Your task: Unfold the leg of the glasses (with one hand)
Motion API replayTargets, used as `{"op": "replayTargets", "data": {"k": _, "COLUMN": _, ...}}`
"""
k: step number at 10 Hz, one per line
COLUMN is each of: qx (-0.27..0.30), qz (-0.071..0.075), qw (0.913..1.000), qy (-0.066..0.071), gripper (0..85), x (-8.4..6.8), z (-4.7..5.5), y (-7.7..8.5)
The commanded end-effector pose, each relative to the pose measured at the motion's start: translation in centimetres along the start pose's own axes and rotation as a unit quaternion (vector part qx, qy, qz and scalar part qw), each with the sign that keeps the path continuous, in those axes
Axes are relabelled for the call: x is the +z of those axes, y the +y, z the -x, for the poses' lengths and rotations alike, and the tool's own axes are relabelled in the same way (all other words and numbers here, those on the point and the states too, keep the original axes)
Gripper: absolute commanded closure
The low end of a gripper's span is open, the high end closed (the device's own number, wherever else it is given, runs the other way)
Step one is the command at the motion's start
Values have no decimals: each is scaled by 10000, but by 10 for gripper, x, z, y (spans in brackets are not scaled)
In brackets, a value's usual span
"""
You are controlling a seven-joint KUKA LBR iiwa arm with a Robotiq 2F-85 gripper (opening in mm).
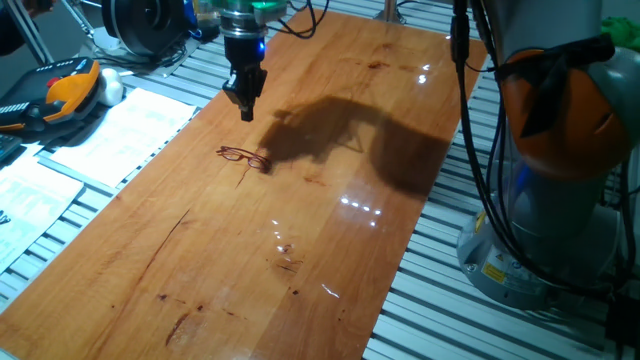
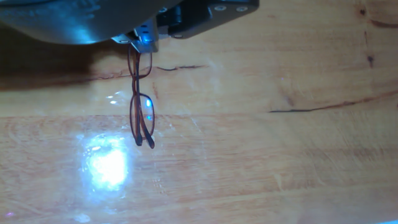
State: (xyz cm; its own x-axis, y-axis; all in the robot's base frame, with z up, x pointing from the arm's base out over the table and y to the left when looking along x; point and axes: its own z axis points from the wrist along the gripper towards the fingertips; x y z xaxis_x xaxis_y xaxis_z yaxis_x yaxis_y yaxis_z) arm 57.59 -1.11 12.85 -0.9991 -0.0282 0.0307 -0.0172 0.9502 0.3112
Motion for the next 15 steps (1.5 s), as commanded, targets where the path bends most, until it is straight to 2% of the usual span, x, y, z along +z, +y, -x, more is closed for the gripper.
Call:
{"op": "replayTargets", "data": {"k": 1, "qx": -35, "qz": 16, "qw": 10000, "qy": 12, "gripper": 850, "x": 4, "z": 2, "y": -2}}
{"op": "replayTargets", "data": {"k": 3, "qx": -102, "qz": -14, "qw": 9999, "qy": 51, "gripper": 850, "x": 11, "z": 5, "y": -7}}
{"op": "replayTargets", "data": {"k": 6, "qx": -145, "qz": 94, "qw": 9998, "qy": 40, "gripper": 850, "x": 19, "z": 6, "y": -13}}
{"op": "replayTargets", "data": {"k": 9, "qx": -79, "qz": 353, "qw": 9993, "qy": 13, "gripper": 850, "x": 31, "z": 9, "y": -20}}
{"op": "replayTargets", "data": {"k": 13, "qx": -16, "qz": 559, "qw": 9984, "qy": -34, "gripper": 850, "x": 47, "z": 12, "y": -25}}
{"op": "replayTargets", "data": {"k": 15, "qx": 8, "qz": 590, "qw": 9982, "qy": -63, "gripper": 850, "x": 51, "z": 12, "y": -27}}
